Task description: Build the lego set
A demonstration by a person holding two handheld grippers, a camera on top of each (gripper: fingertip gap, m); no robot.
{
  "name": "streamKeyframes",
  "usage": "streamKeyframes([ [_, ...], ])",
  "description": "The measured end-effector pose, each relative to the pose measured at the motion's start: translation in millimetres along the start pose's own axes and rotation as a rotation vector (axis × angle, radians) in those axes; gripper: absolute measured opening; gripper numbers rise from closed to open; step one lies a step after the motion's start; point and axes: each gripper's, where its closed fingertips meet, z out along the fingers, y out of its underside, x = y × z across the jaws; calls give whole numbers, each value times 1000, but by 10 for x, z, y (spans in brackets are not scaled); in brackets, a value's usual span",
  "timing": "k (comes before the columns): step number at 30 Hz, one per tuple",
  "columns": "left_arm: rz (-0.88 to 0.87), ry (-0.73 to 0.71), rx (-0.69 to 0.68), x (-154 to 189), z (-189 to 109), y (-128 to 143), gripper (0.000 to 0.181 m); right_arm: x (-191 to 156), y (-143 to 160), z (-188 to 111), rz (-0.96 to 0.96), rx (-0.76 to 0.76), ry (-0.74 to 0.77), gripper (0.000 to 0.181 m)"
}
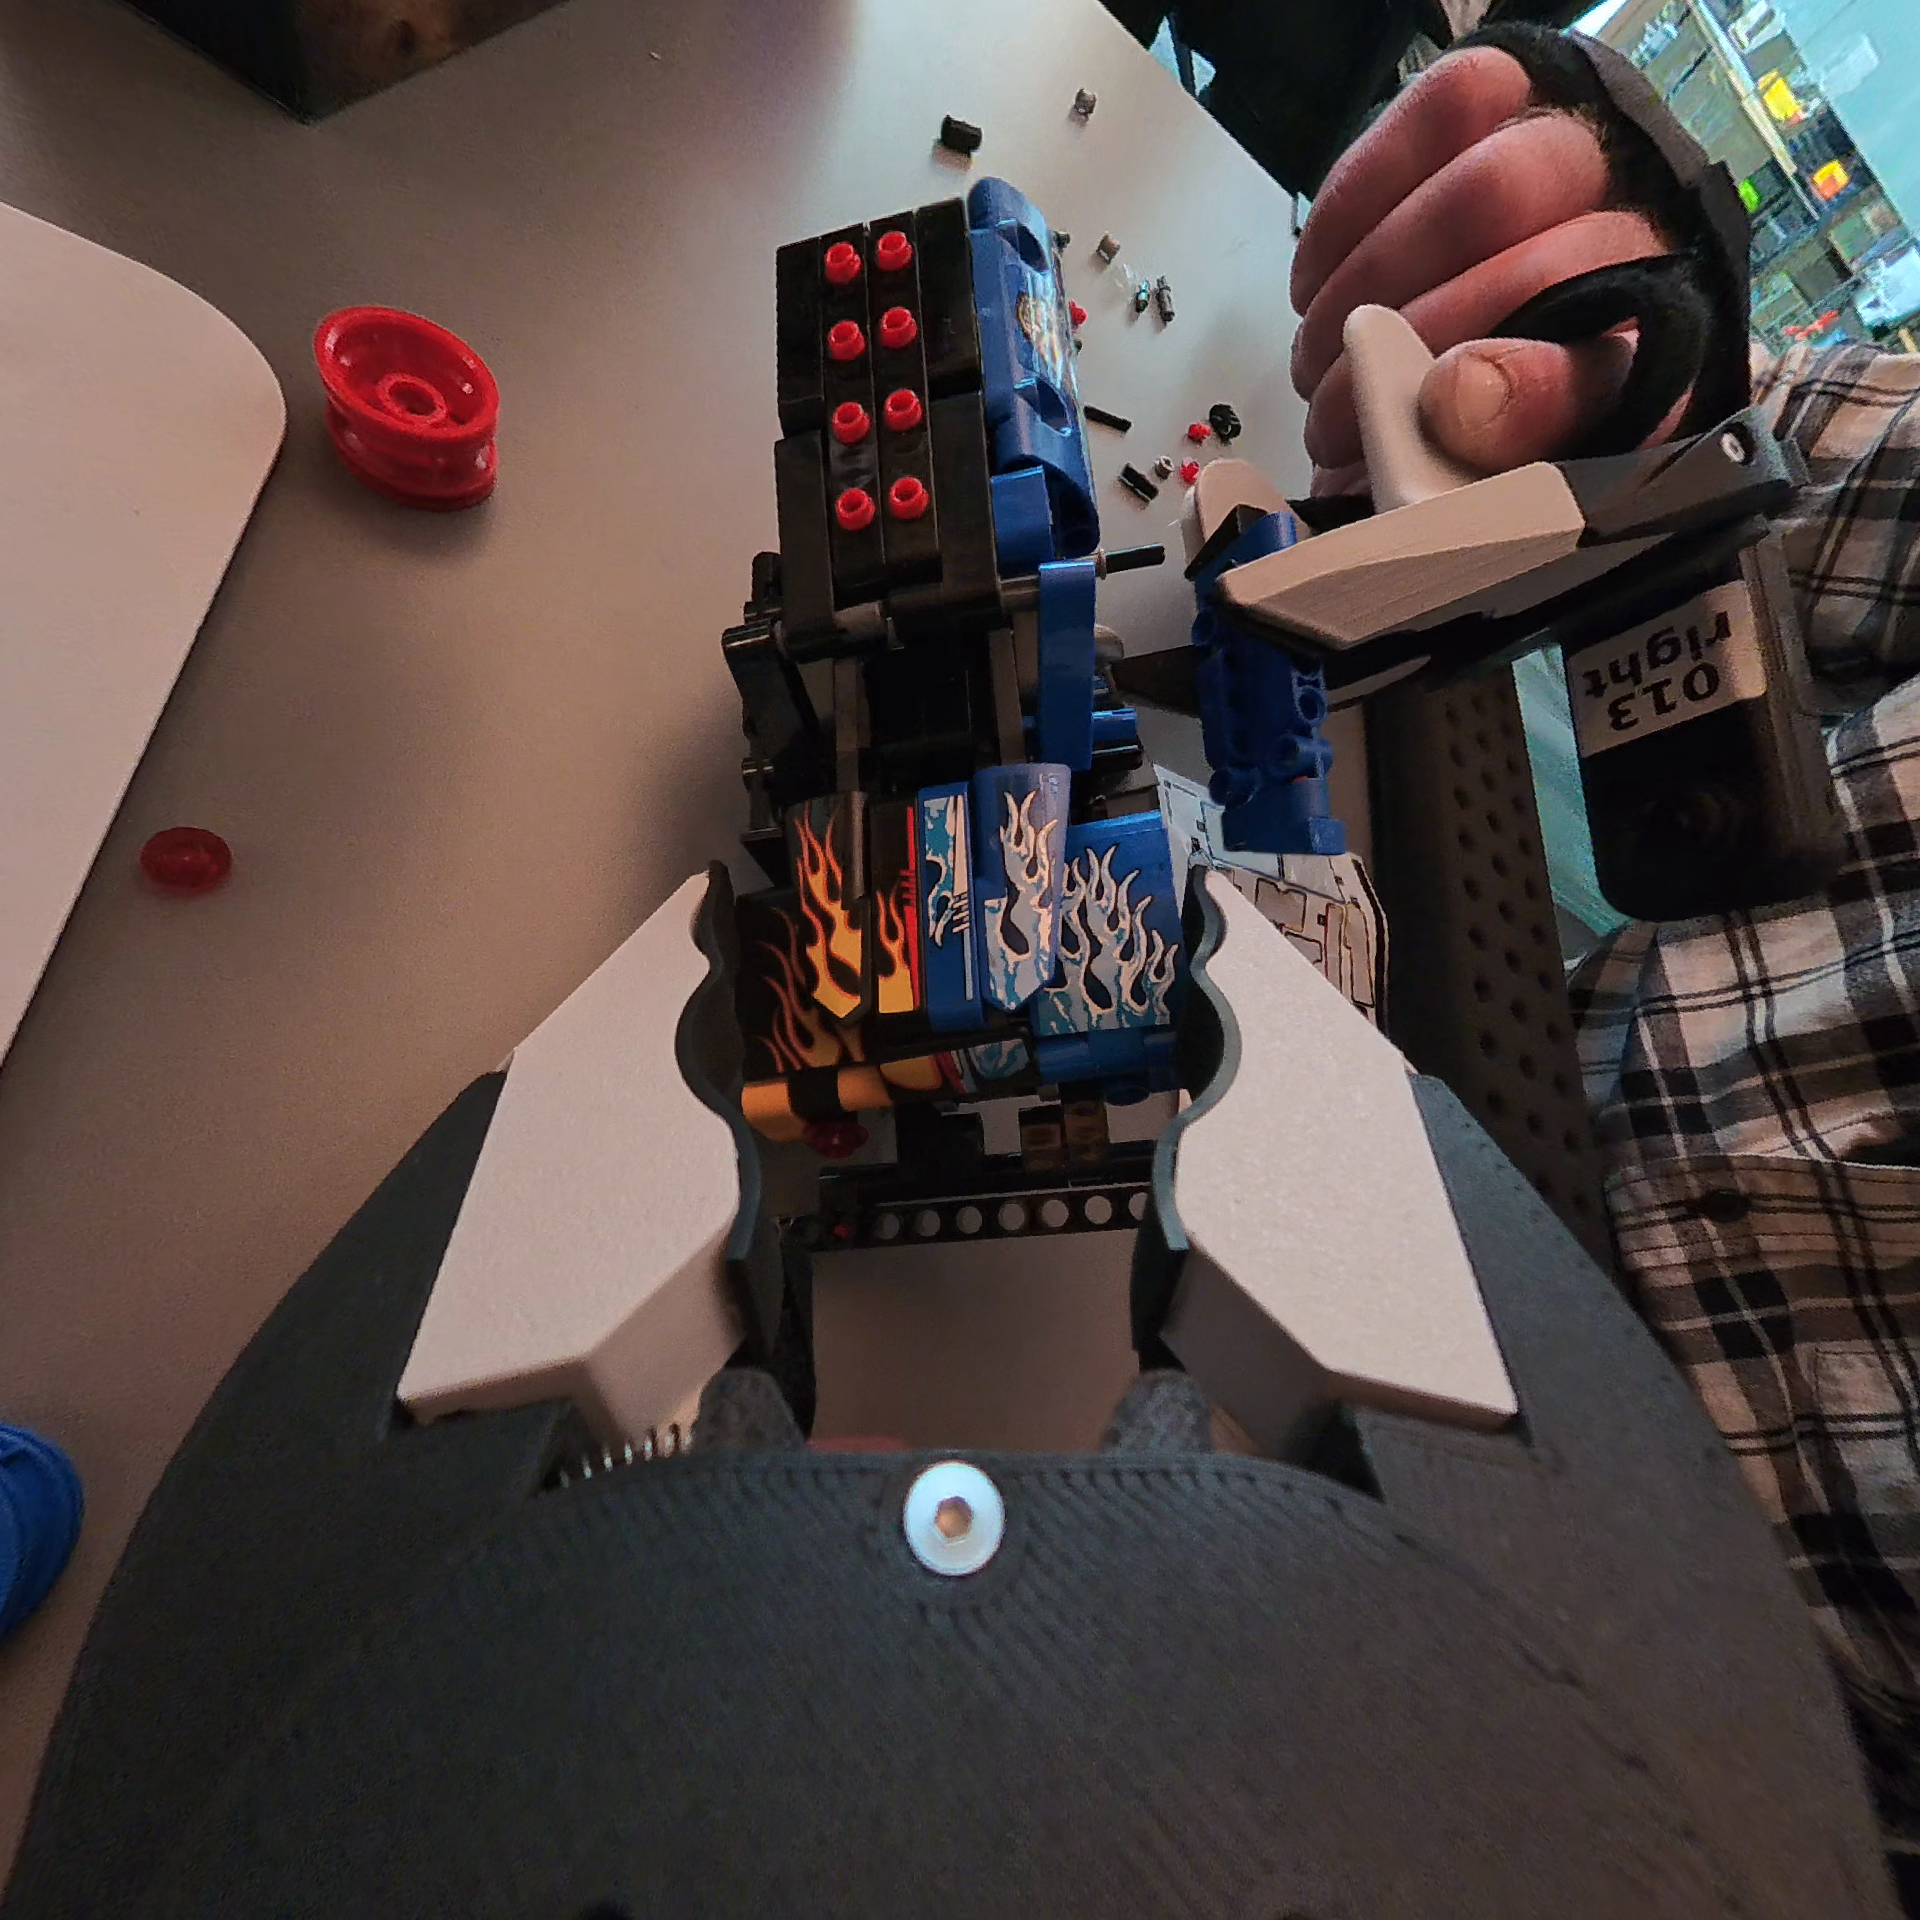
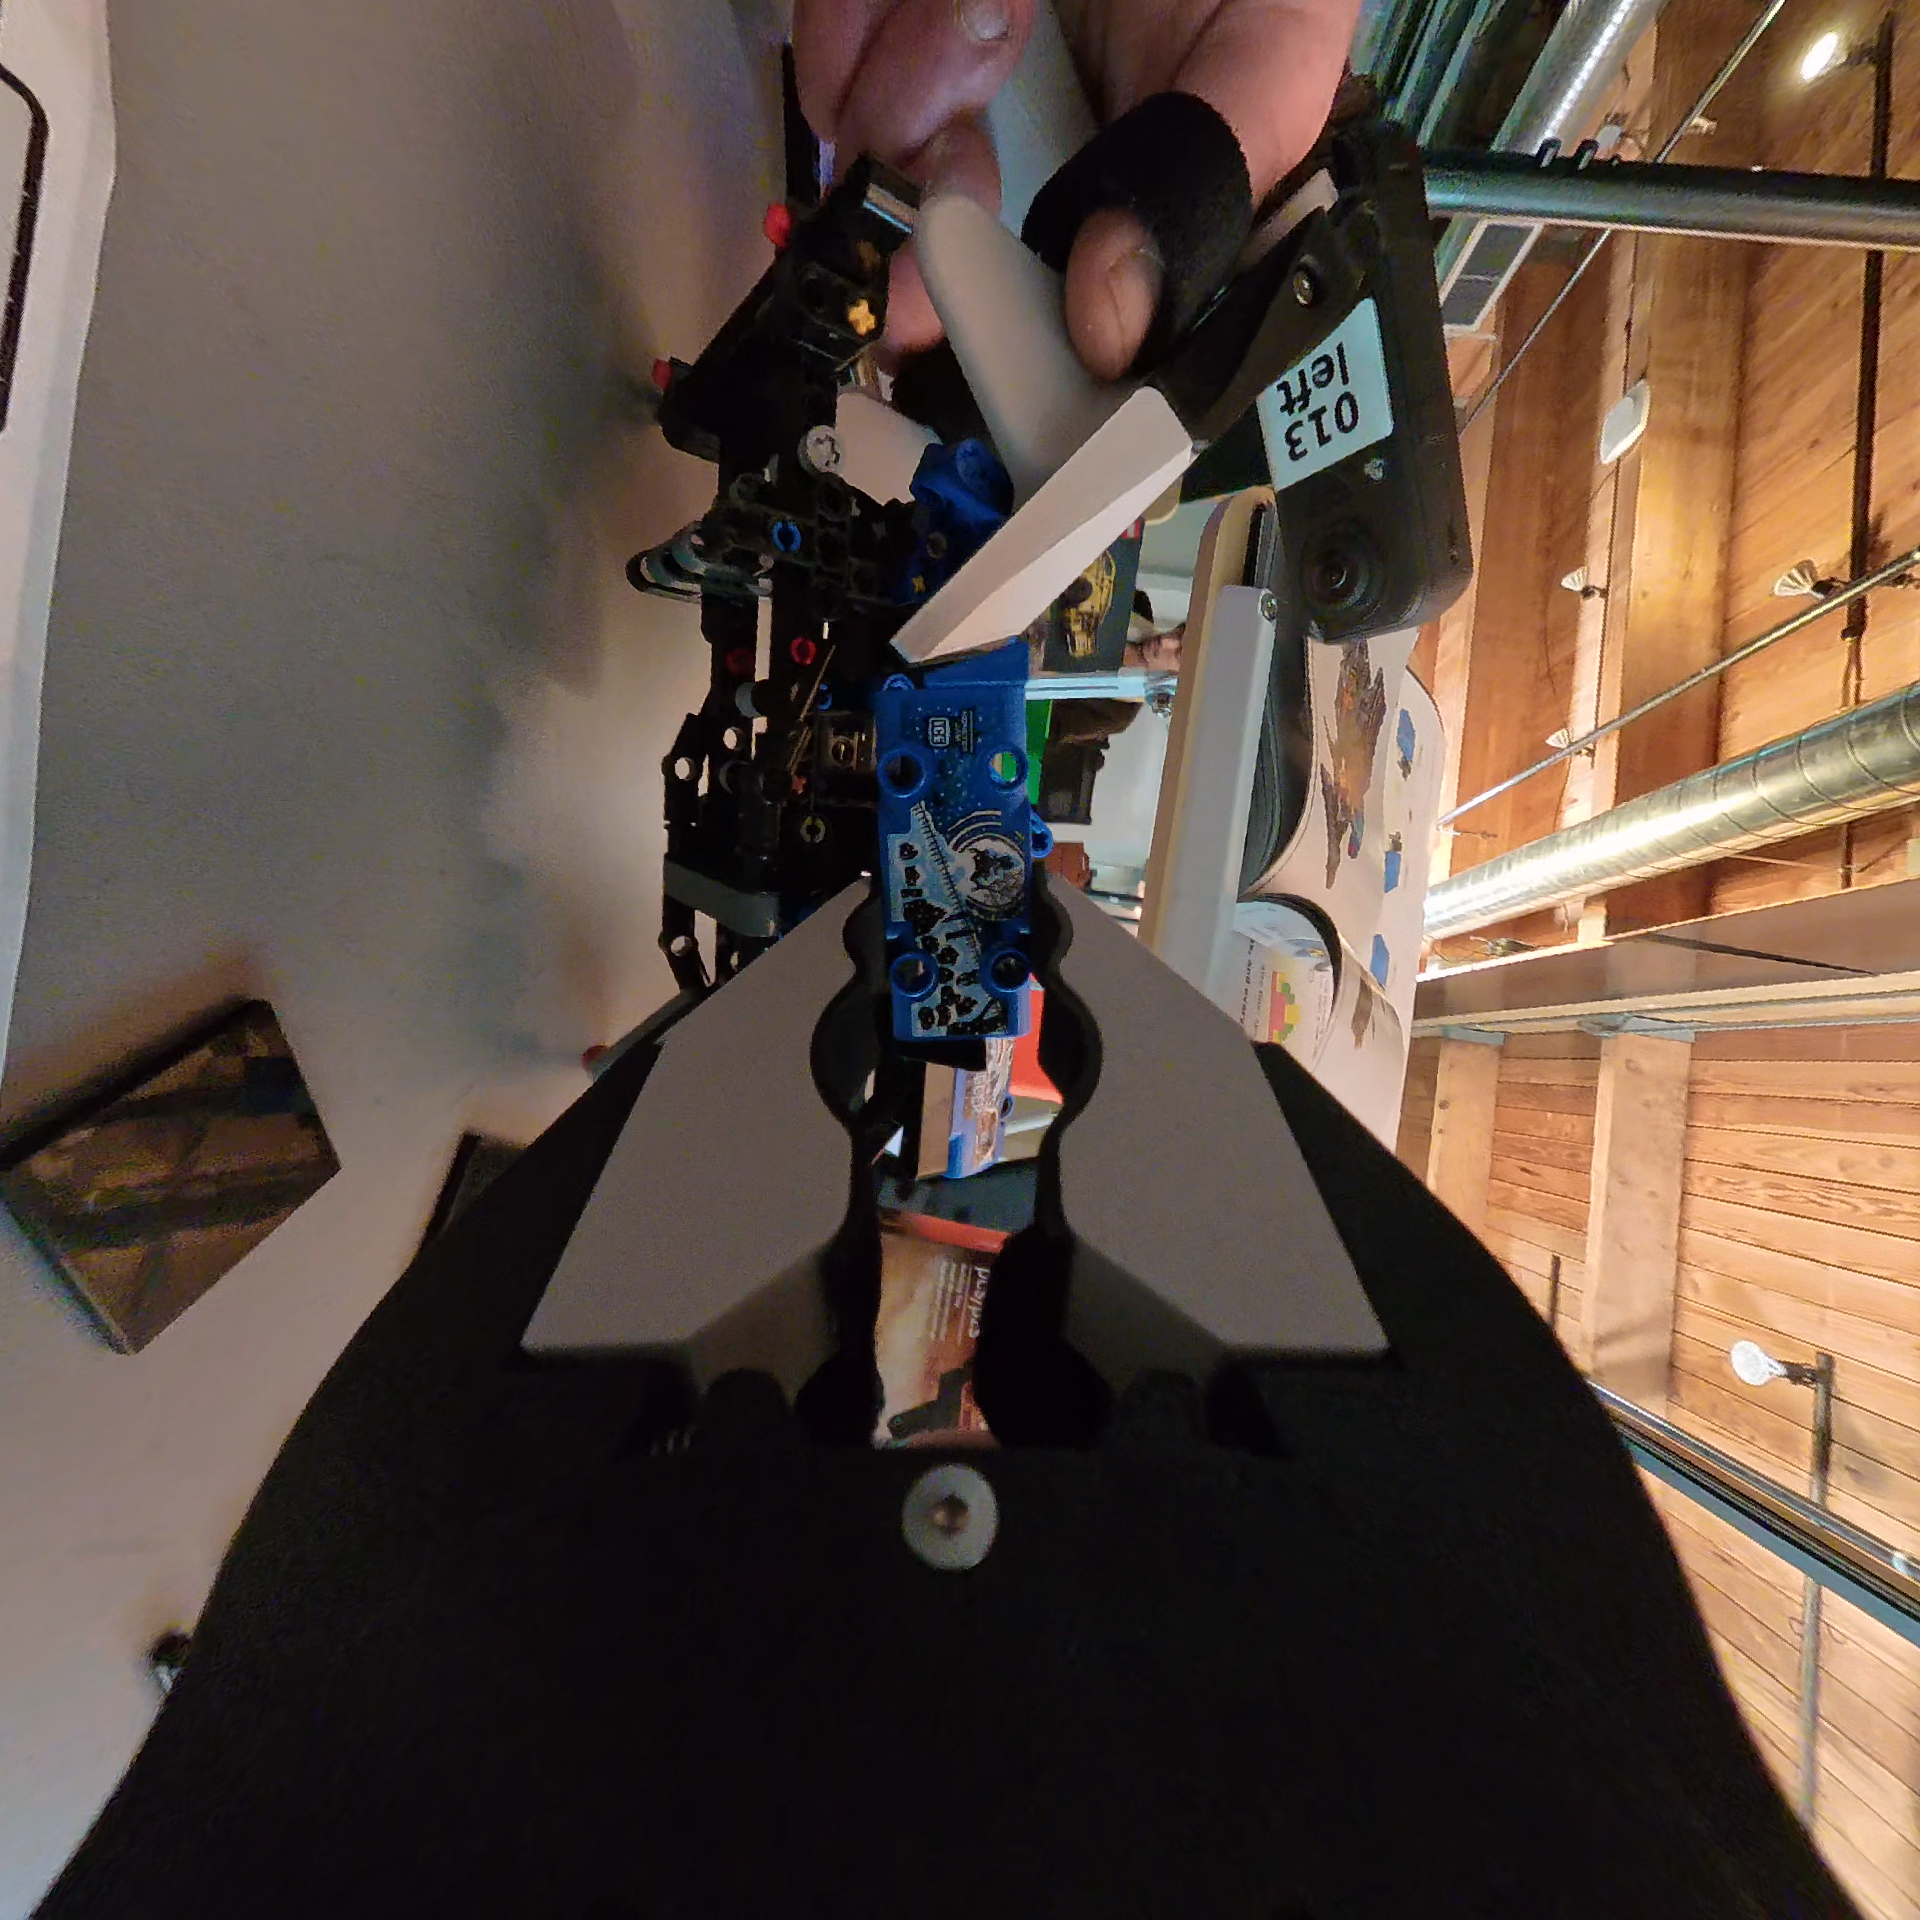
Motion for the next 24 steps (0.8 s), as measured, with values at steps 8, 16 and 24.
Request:
streamKeyframes([
  [8,6,-40,-1,2,-10,8,84,181,102,-142,570,218,-177,24],
  [16,-42,-38,25,-22,-9,-24,84,764,415,-365,1804,835,-517,24],
  [24,-89,-8,57,-44,-20,-53,84,860,535,-458,1989,1077,-609,25],
])
